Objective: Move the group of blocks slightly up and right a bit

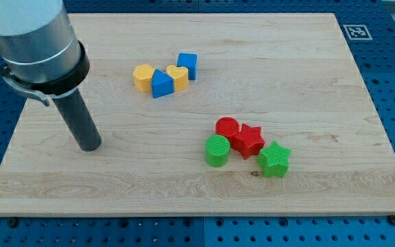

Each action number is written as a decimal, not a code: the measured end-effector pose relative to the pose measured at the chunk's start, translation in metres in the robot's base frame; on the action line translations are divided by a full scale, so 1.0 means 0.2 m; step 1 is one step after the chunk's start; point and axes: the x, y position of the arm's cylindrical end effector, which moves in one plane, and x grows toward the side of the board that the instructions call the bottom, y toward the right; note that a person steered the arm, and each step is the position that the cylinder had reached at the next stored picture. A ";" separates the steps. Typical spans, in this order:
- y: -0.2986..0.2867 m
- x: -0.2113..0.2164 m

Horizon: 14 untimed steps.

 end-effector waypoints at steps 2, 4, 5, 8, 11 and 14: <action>0.12 -0.28; 0.59 -0.35; 0.63 -0.35; 0.37 -0.61; 0.41 -0.63; 0.43 -0.62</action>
